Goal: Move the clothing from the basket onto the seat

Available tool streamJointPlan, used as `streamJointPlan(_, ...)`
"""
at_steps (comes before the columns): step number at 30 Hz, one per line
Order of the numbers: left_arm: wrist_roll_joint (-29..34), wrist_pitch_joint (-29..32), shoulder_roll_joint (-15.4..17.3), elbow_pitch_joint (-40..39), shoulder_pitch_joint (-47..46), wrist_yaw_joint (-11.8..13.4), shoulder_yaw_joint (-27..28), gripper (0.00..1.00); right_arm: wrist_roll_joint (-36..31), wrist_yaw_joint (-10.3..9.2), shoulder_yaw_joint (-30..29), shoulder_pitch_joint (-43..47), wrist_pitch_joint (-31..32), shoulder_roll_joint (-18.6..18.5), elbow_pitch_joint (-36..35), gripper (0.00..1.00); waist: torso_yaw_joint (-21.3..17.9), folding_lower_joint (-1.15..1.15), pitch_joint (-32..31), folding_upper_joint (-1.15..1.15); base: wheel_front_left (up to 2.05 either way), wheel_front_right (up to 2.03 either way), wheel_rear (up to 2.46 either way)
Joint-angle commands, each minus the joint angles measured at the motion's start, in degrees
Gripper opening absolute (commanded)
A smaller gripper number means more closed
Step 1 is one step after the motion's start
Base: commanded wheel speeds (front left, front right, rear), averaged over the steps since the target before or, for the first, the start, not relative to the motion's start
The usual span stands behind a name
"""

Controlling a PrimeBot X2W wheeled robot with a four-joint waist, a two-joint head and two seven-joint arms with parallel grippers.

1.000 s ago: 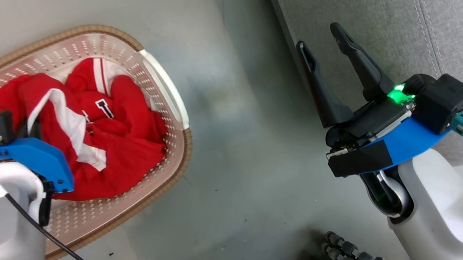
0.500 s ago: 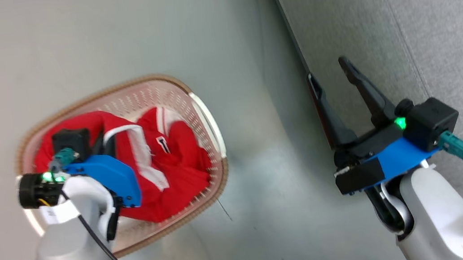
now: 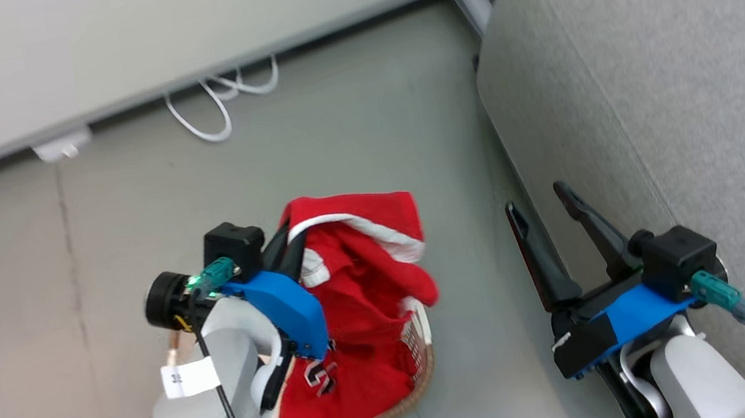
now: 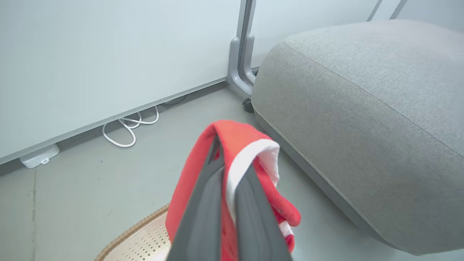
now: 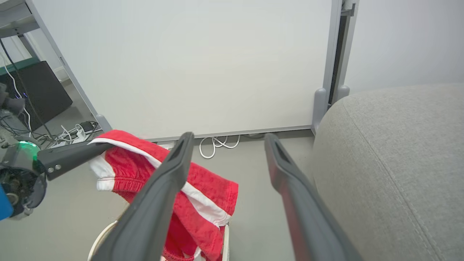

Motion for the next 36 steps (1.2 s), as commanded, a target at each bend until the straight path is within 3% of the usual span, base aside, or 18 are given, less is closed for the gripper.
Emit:
streamJointPlan(1, -0.68, -0.32, 0.0, -0.88, 0.31, -0.13, -1.0, 0.0, -0.22, 0.01, -0.02, 1.41, 0.34, -0.18, -0.12, 1.0, 2.35, 0.02, -4.85, -0.01, 0.0, 0.0, 0.0)
streamJointPlan(19, -8.99, 0.92, -2.5, -5.9, -7.74, -0.14, -10.25, 0.0, 0.49, 0.01, 1.21, 6.88, 3.59, -0.18, -1.4, 1.0, 6.35, 0.02, -14.06, -0.01, 0.0, 0.0, 0.0)
streamJointPlan(36, -12.29, 1.07, -3.52, -5.65, -12.01, -0.14, -14.1, 0.0, 0.39, 0.01, 2.1, 7.63, 5.04, -0.18, -2.59, 1.0, 6.85, 0.02, -14.93, -0.01, 0.0, 0.0, 0.0)
